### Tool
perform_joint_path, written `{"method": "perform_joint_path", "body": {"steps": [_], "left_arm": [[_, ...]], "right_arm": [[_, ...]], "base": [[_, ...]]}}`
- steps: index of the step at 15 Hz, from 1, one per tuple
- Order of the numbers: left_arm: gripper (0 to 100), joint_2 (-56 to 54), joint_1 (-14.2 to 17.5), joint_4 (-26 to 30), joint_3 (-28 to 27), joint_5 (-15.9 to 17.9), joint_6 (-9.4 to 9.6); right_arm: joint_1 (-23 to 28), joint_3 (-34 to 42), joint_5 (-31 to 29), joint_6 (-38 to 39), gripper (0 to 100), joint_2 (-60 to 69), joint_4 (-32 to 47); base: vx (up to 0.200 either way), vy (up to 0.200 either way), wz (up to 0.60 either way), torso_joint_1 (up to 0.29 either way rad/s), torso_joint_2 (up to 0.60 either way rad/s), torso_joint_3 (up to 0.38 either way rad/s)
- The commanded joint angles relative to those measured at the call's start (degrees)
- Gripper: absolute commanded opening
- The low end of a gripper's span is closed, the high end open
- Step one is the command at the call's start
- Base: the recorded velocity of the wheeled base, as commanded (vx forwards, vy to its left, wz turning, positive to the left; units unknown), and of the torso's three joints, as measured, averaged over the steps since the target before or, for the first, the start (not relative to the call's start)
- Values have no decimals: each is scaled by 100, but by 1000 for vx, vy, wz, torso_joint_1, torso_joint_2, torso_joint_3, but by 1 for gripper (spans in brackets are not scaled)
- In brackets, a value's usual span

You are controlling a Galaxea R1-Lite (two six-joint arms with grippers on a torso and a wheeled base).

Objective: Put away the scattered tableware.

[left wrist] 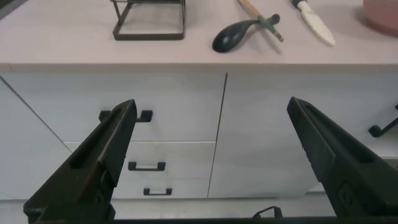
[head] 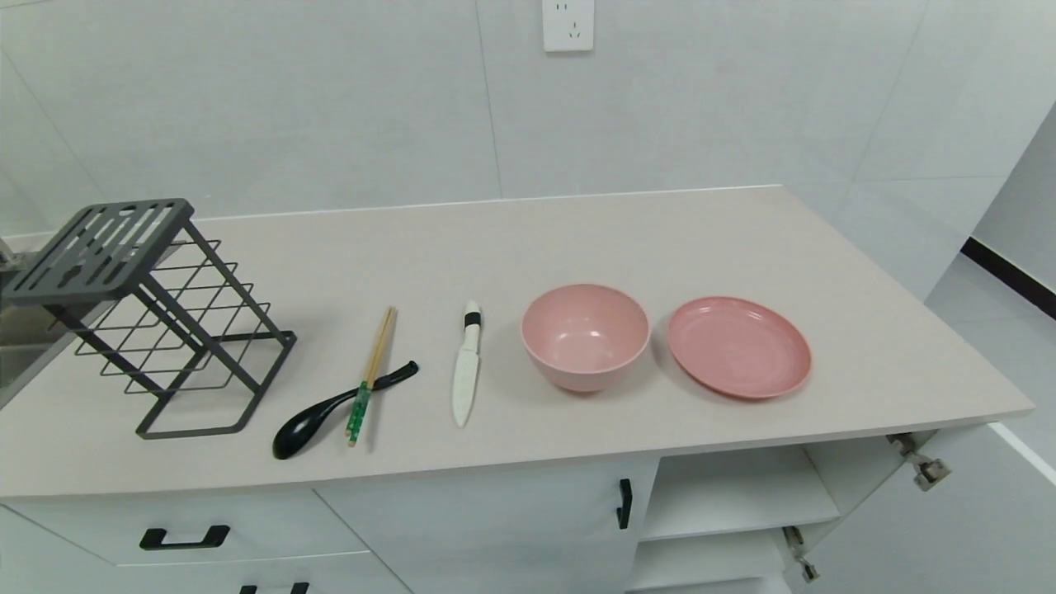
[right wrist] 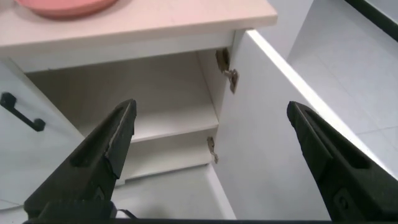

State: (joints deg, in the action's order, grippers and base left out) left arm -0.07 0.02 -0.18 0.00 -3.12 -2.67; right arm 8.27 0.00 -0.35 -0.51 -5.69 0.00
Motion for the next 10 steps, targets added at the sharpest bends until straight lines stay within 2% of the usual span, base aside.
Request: {"method": "perform_joint_path", "body": {"steps": [1, 10], "left_arm": [[100, 7, -2, -8, 0, -4, -5], [100, 7, 6, 1, 0, -4, 3]], "right_arm": [[0, 0, 0, -2, 100, -11, 0], [0, -9, 18, -10, 100, -11, 9]], "base": [[0, 0, 0, 286, -535, -256], [0, 0, 0, 291, -561, -272]]}}
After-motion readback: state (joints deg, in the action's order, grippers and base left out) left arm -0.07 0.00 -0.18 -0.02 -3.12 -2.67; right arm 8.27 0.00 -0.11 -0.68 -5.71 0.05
